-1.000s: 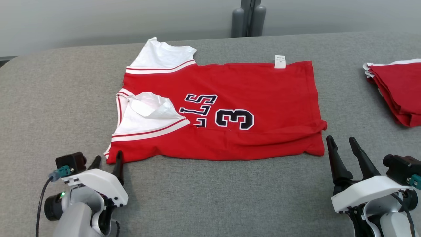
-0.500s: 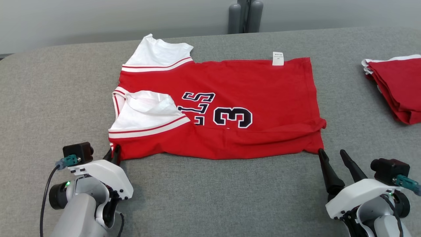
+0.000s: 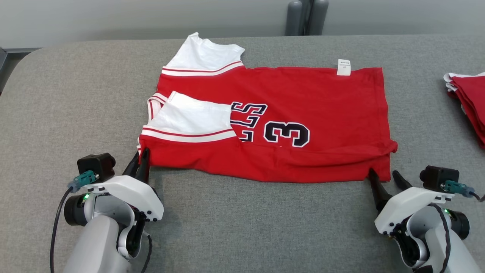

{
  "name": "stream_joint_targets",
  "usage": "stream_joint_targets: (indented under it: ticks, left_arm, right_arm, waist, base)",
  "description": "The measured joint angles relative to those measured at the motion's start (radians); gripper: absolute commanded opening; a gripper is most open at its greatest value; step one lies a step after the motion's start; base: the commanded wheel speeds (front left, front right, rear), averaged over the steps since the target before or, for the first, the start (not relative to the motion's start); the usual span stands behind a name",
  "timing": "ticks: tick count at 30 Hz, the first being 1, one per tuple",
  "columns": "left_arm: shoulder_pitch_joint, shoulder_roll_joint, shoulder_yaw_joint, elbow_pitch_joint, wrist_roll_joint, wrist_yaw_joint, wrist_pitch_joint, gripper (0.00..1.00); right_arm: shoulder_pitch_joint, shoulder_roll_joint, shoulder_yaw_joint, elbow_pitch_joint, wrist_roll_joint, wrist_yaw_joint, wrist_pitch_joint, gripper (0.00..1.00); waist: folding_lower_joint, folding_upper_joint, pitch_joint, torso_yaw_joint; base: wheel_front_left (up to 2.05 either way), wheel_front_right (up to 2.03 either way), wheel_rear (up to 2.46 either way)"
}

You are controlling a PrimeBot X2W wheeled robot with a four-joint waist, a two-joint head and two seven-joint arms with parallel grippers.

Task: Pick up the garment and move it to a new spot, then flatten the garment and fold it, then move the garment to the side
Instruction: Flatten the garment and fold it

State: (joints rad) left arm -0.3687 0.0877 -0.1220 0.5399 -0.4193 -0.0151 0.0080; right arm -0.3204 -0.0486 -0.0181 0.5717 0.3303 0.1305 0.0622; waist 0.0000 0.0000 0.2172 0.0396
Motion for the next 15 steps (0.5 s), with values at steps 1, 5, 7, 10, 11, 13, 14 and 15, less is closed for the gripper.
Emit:
stream_joint_targets:
  ticks: [1, 5, 7, 10, 11, 13, 14, 15]
  left_arm:
    - [0.002, -0.001, -0.001, -0.009, 0.000, 0.002, -0.003, 0.00]
    - [0.021, 0.002, -0.006, -0.030, 0.000, 0.005, -0.015, 0.00]
    - [0.023, 0.005, -0.006, -0.043, 0.000, 0.005, -0.028, 0.00]
    - [0.036, 0.012, -0.004, -0.066, -0.001, 0.004, -0.044, 0.00]
    - [0.041, 0.014, -0.003, -0.076, -0.002, 0.004, -0.049, 0.00]
    - [0.052, 0.018, -0.003, -0.103, -0.002, 0.004, -0.058, 0.00]
    - [0.061, 0.019, -0.002, -0.118, -0.003, 0.004, -0.061, 0.00]
    - [0.072, 0.021, -0.002, -0.136, -0.004, 0.004, -0.061, 0.00]
  right_arm:
    - [-0.011, -0.001, 0.004, 0.015, 0.003, 0.000, 0.001, 0.98]
    - [-0.047, -0.002, 0.015, 0.063, 0.012, 0.000, -0.001, 0.00]
    - [-0.060, -0.002, 0.015, 0.081, 0.015, 0.000, -0.012, 0.00]
    - [-0.065, 0.000, 0.016, 0.085, 0.050, 0.000, -0.025, 0.00]
    - [-0.065, 0.000, 0.017, 0.079, 0.063, 0.000, -0.027, 0.00]
    - [-0.063, 0.000, 0.022, 0.047, 0.099, 0.000, -0.022, 0.00]
    - [-0.057, 0.000, 0.024, 0.022, 0.116, 0.000, -0.014, 0.00]
    - [-0.047, -0.002, 0.027, -0.005, 0.133, 0.000, -0.001, 0.00]
  waist:
    - [0.0000, 0.0000, 0.001, 0.002]
    - [0.0000, 0.0000, 0.001, 0.005]
    - [0.0000, 0.0000, -0.001, 0.005]
    - [0.0000, 0.0000, -0.005, 0.005]
    - [0.0000, 0.0000, -0.007, 0.005]
    - [0.0000, 0.0000, -0.012, 0.006]
    - [0.0000, 0.0000, -0.014, 0.006]
    - [0.0000, 0.0000, -0.017, 0.006]
  base:
    - [0.00, 0.00, 0.00]
    - [0.00, 0.00, 0.00]
    - [0.00, 0.00, 0.00]
    - [0.00, 0.00, 0.00]
    - [0.00, 0.00, 0.00]
    - [0.00, 0.00, 0.00]
    - [0.00, 0.00, 0.00]
    - [0.00, 0.00, 0.00]
